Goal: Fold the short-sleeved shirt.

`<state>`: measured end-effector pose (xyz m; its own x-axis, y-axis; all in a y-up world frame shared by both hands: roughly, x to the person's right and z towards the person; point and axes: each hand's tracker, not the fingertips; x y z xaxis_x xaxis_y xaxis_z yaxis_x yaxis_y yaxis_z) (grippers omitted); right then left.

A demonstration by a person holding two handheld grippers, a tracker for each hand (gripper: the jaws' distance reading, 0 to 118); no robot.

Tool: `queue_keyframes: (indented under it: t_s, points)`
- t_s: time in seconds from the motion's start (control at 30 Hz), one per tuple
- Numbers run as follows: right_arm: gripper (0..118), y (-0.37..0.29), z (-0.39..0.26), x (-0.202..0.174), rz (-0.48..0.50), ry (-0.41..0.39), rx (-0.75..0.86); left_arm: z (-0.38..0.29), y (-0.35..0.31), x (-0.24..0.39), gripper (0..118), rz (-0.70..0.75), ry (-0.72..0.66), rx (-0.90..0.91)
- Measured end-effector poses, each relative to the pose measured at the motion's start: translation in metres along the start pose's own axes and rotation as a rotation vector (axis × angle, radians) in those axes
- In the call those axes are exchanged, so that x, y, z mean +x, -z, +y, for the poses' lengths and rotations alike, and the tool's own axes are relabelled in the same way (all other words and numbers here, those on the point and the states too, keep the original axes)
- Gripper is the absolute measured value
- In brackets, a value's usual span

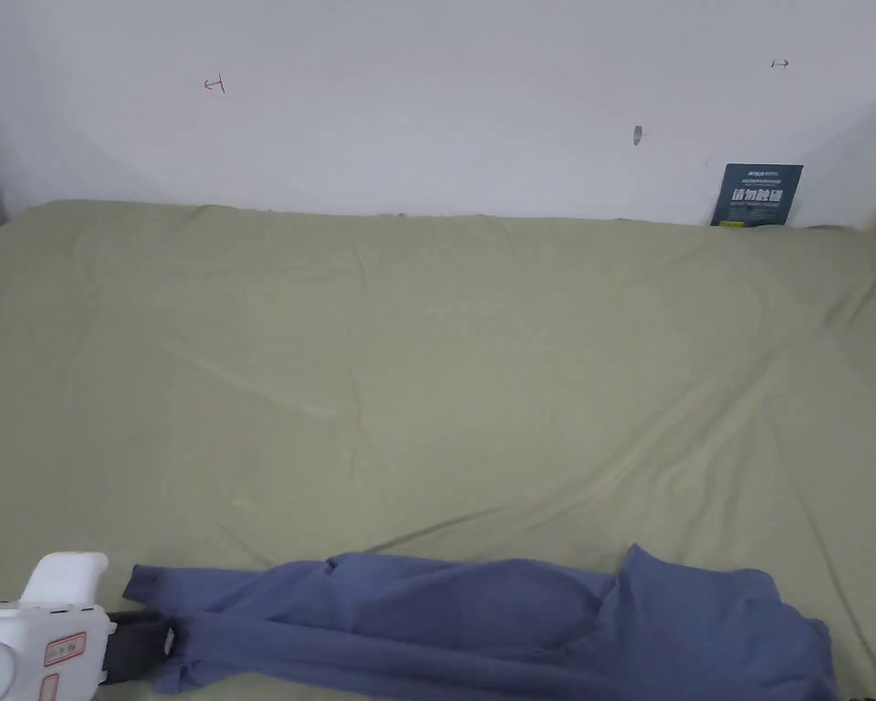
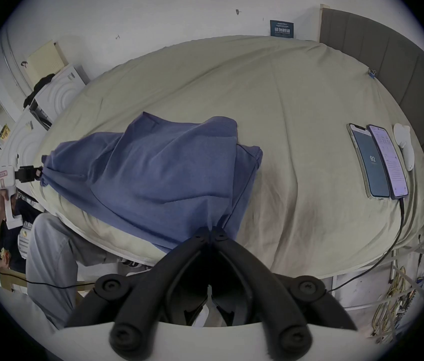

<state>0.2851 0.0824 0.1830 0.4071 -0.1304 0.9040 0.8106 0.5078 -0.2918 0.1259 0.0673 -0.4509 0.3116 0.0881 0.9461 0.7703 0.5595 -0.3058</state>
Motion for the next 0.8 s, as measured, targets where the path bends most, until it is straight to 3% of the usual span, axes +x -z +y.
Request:
queue_keyframes:
  t_s: [0.03, 0.07, 0.1, 0.13, 0.27, 0.33, 0.37, 0.4, 0.43, 0.47, 0.5, 0.6, 0.8]
  points:
    - [13, 0.004, 0.001, 0.004, -0.008, 0.001, 0.003, 0.0, 0.002, -0.003, 102, 0.01, -0.004, -0.017]
    - [52, 0.003, 0.002, 0.002, -0.043, 0.019, 0.011, -0.002, 0.002, -0.006, 118, 0.011, -0.02, -0.028]
    - [94, 0.002, 0.004, 0.0, -0.088, 0.034, -0.001, -0.005, -0.003, -0.008, 117, -0.02, -0.063, 0.018]
    - [118, 0.001, 0.004, -0.001, -0.089, 0.033, -0.023, -0.002, -0.009, -0.011, 117, 0.007, -0.056, -0.023]
    - [118, -0.022, 0.006, -0.022, -0.098, 0.042, 0.034, -0.014, -0.028, -0.011, 117, -0.011, -0.135, -0.056]
    - [118, -0.029, -0.001, -0.036, -0.075, 0.038, 0.061, -0.017, -0.036, -0.011, 103, -0.028, -0.178, -0.13]
    - [116, -0.033, -0.002, -0.047, -0.066, 0.035, 0.075, -0.018, -0.043, -0.01, 68, -0.028, -0.197, -0.103]
    - [105, -0.036, -0.003, -0.055, -0.032, 0.025, 0.122, -0.02, -0.041, -0.019, 27, -0.038, -0.197, -0.064]
    - [79, -0.039, -0.004, -0.062, -0.015, 0.026, 0.166, -0.02, -0.044, -0.02, 0, -0.038, -0.203, -0.051]
    - [11, -0.041, -0.005, -0.073, -0.014, 0.024, 0.191, -0.019, -0.045, -0.02, 0, -0.033, -0.226, -0.051]
    - [0, -0.041, -0.007, -0.084, -0.016, 0.016, 0.219, -0.02, -0.049, -0.021, 0, -0.031, -0.234, 0.008]
    - [0, -0.043, -0.01, -0.109, -0.035, -0.011, 0.285, -0.011, -0.046, -0.036, 0, -0.086, -0.308, 0.019]
    - [0, -0.049, -0.026, -0.147, -0.168, -0.028, 0.497, 0.003, -0.044, -0.054, 0, -0.177, -0.375, 0.019]
